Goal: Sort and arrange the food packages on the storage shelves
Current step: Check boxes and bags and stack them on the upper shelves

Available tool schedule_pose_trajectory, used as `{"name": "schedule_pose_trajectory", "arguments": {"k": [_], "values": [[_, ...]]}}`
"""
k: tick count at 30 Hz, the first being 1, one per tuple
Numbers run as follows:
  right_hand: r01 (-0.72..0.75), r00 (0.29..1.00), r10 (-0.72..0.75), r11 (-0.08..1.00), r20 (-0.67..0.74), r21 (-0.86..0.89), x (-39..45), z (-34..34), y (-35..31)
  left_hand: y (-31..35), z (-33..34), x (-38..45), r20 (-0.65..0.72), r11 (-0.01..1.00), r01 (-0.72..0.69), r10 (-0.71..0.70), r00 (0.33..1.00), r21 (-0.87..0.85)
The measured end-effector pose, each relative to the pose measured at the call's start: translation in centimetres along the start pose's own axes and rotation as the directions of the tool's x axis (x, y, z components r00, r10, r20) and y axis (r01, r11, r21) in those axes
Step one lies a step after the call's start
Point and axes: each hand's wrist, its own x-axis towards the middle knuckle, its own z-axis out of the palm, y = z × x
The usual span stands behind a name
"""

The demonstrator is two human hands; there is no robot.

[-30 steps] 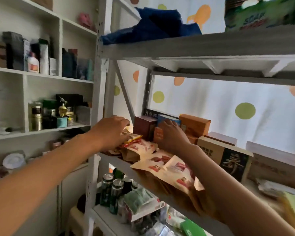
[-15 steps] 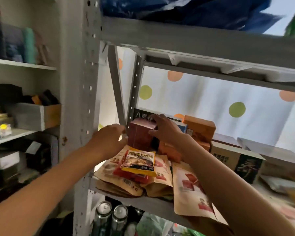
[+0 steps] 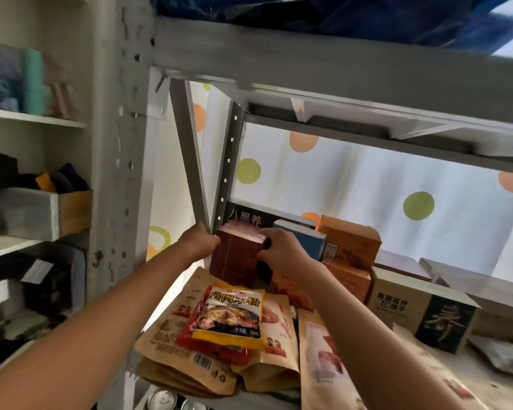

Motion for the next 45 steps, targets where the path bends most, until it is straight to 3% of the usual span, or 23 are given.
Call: {"name": "schedule_pose_trajectory", "arguments": {"k": [4,10,18,22,26,29,31,36,40,43,45], "values": [[-0.033,0.999,0.028,0.989,0.034,0.145,0.0,1.1,-0.6,0.3,0.6,0.3,0.176,0.931,0.153,-0.098,0.979,-0.331],[-0.13,0.991,0.122,0.954,0.049,0.269,0.3,1.9,-1.4,0.6,0.8,0.3,0.257,0.924,0.194,-0.11,0.96,-0.328],[-0.124,0.97,0.2,0.895,-0.137,0.428,-0.4,1.1,-2.3,2.8,0.0,-2.0,0.134,0.893,0.039,0.024,0.991,-0.449],[-0.082,0.941,0.254,0.813,-0.225,0.576,-1.0,0.4,-2.9,3.6,-0.1,-3.2,0.003,0.885,-0.153,0.172,0.985,-0.439],[0.029,0.897,0.278,0.738,-0.343,0.674,-2.0,-1.5,-4.3,4.3,-1.6,-4.3,-0.044,0.849,-0.337,0.351,0.935,-0.407],[0.124,0.847,0.363,0.575,-0.388,0.809,-3.8,-4.1,-5.6,4.3,-3.0,-5.5,-0.06,0.82,-0.519,0.521,0.852,-0.241],[0.206,0.818,0.377,0.513,-0.434,0.834,-5.6,-5.3,-6.6,4.4,-3.3,-7.1,-0.004,0.75,-0.567,0.602,0.798,-0.341],[0.322,0.776,0.329,0.527,-0.539,0.786,-10.9,-6.3,-9.2,4.1,-3.1,-10.6,-0.068,0.6,-0.623,0.691,0.72,-0.503],[0.331,0.755,0.32,0.567,-0.572,0.754,-15.2,-6.9,-10.9,2.8,-3.7,-13.5,-0.067,0.497,-0.514,0.67,0.739,-0.699],[0.281,0.777,0.302,0.617,-0.552,0.735,-18.0,-6.7,-11.6,1.8,-4.2,-16.1,-0.064,0.445,-0.454,0.656,0.752,-0.772],[0.266,0.776,0.34,0.587,-0.531,0.765,-19.8,-6.2,-11.5,1.0,-4.0,-18.2,-0.082,0.431,-0.444,0.64,0.764,-0.786]]}}
